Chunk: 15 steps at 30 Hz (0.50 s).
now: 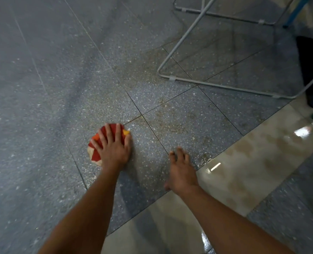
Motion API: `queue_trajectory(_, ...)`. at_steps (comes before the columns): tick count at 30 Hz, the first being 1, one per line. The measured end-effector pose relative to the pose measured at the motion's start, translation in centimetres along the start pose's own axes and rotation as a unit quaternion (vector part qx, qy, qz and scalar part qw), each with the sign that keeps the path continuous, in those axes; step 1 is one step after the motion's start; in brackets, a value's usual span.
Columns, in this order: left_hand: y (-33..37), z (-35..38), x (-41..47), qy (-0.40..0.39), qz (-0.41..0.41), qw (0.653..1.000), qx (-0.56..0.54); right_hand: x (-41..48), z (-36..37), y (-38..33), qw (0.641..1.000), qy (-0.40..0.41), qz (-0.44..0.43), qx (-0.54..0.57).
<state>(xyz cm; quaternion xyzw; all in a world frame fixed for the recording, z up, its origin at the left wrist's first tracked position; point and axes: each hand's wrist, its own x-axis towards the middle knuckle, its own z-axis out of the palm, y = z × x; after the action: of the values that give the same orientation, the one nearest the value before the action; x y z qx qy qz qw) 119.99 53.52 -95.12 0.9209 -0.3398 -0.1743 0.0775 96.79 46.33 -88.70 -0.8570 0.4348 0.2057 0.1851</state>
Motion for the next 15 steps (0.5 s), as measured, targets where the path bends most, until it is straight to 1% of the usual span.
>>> queue_trajectory(2,3.4,-0.3,3.4,-0.023,-0.071,0.997,-0.034,0.0,0.0,-0.1,1.000,0.000,0.000,-0.016)
queue_trajectory(3,4.8,-0.1,4.1,-0.030,-0.076,0.996,-0.029,-0.1,0.3,-0.3,1.000,-0.001,0.001,-0.023)
queue_trajectory(4,6.3,0.3,4.3,-0.032,-0.048,0.998,-0.014,0.0,0.3,-0.2,1.000,0.007,0.003,-0.030)
queue_trajectory(6,8.2,1.3,3.0,-0.034,0.075,0.996,0.034,0.1,0.3,-0.2,0.999,0.014,0.003,-0.030)
queue_trajectory(8,8.1,2.2,0.5,-0.043,0.192,0.979,0.063,0.4,0.3,-0.1,1.000,0.010,0.002,-0.024)
queue_trajectory(11,4.2,3.6,-5.0,-0.053,0.311,0.944,0.101,0.6,0.5,0.0,1.000,0.003,0.003,-0.024)
queue_trajectory(13,0.0,3.6,-8.6,-0.050,0.366,0.922,0.117,0.7,0.7,0.1,1.000,-0.001,0.005,-0.016)
queue_trajectory(14,-2.4,3.1,-10.0,-0.044,0.375,0.917,0.130,0.8,0.7,0.1,1.000,-0.003,0.006,-0.017)
queue_trajectory(15,-4.6,2.4,-11.1,-0.042,0.366,0.919,0.143,0.7,0.7,0.1,1.000,-0.006,0.004,-0.022)
